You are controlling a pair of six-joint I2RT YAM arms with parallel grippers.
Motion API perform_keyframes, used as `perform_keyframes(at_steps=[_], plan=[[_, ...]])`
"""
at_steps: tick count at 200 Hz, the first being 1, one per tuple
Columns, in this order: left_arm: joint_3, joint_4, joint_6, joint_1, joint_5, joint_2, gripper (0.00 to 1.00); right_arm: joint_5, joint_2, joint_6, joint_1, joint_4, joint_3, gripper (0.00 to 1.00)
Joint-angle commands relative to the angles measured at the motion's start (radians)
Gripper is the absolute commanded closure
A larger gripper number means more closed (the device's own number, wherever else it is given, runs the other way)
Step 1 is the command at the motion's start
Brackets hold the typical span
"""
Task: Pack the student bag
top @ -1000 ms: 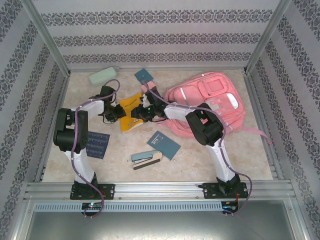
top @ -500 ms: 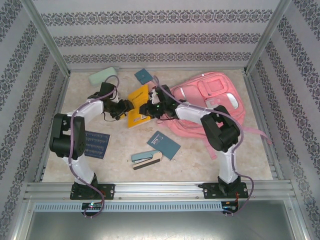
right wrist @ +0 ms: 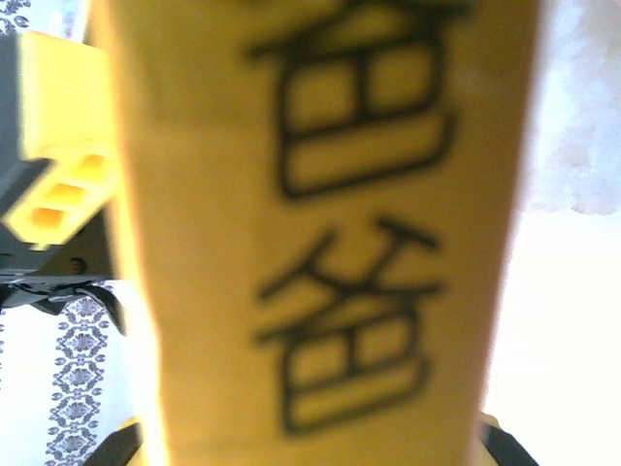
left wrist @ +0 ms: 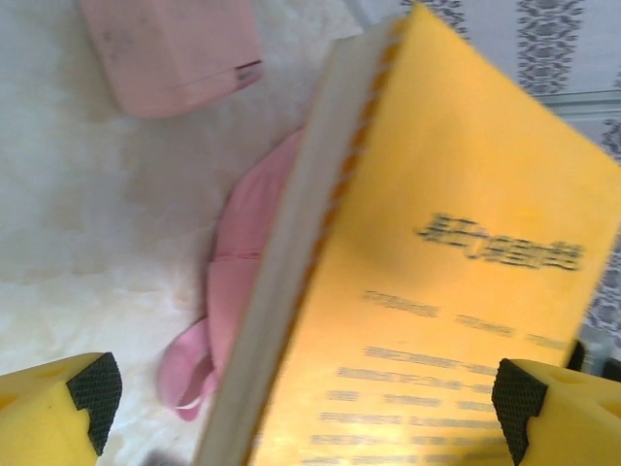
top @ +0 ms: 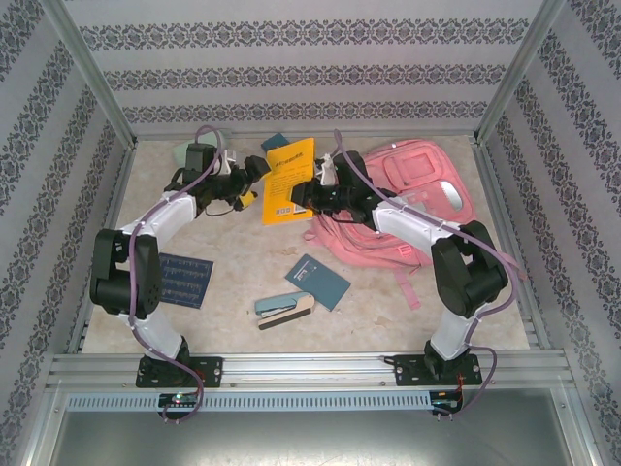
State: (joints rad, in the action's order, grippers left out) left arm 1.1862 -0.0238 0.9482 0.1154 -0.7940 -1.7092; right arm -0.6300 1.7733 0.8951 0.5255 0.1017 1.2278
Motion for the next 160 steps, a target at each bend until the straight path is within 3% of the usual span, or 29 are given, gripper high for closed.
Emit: perform_keyframes(at_steps=[1,105,139,160], plan=[[-0.03,0.141,0.079,0.019,-0.063,0.05,0.0,-0.049,-0.065,0.018,-0.012,0.102,-0.002,1.0],[-0.059,0.559,0.363,0.076,-0.156,-0.011,0.0,-0.201,-0.08,0.223,-0.07,0.371,-0.04,1.0],[-0.048,0.562,0.361,0.093,-0.157,-0.013,0.01,-0.225,-0.077,0.25,-0.075,0.414,-0.043,1.0],[-0.055,0.577,0.358,0.092,-0.163,-0.015,0.08,-0.244,-0.07,0.261,-0.081,0.43,-0.036,1.0]])
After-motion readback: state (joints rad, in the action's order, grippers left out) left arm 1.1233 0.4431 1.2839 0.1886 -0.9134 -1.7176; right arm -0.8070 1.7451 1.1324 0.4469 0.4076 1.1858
